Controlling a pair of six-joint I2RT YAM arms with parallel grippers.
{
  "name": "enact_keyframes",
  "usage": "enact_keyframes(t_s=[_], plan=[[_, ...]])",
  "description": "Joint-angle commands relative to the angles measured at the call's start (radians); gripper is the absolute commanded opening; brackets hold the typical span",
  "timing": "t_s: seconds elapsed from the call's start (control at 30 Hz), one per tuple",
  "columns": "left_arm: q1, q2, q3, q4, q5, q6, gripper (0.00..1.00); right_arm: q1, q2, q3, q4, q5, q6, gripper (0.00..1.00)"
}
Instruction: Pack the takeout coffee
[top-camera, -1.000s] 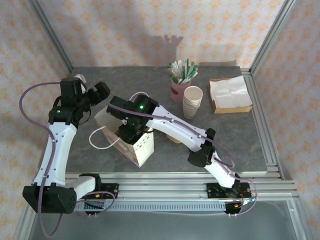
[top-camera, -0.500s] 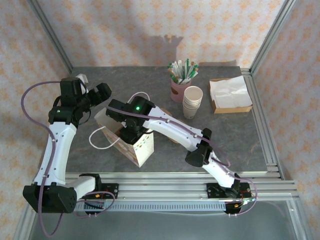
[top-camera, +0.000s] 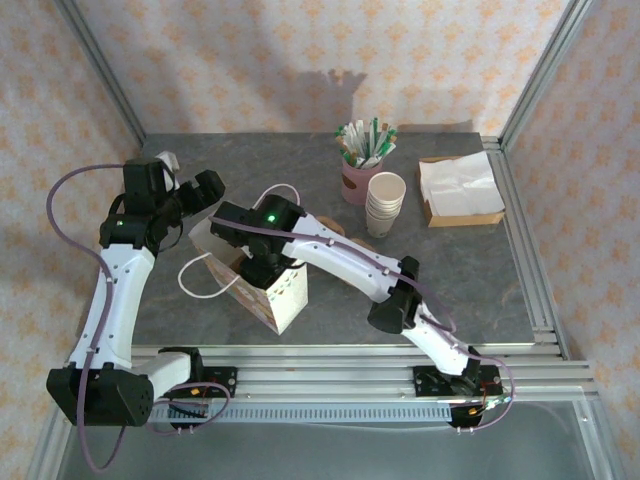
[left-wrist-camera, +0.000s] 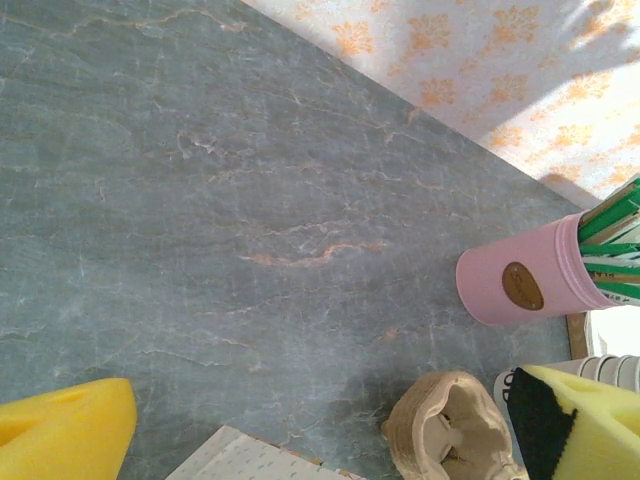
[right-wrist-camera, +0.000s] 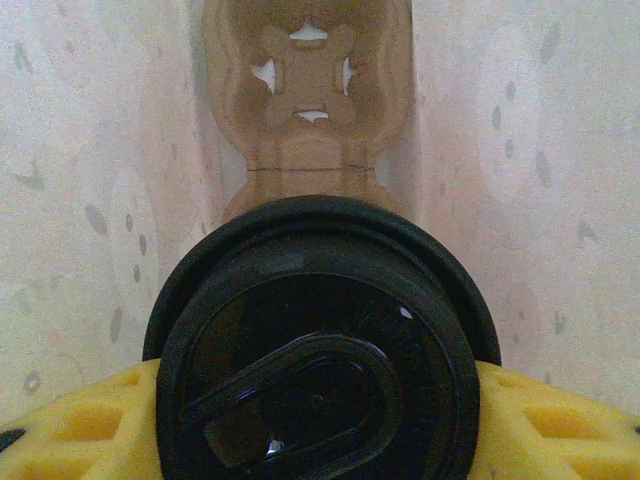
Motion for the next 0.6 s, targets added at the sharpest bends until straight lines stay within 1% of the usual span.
enact_keyframes(t_s=[0.0,0.57], plan=[[0.007,-0.008,-0.008,0.017,0.022,0.02,0.97,0.007,0.02,0.006,-0.038,-0.003,-0.014,0.49],[0.007,-0.01,-0.016,0.018,0.025,0.024,0.96,0.002,0.049,-0.018,-0.033,-0.008,-0.018,0.49]])
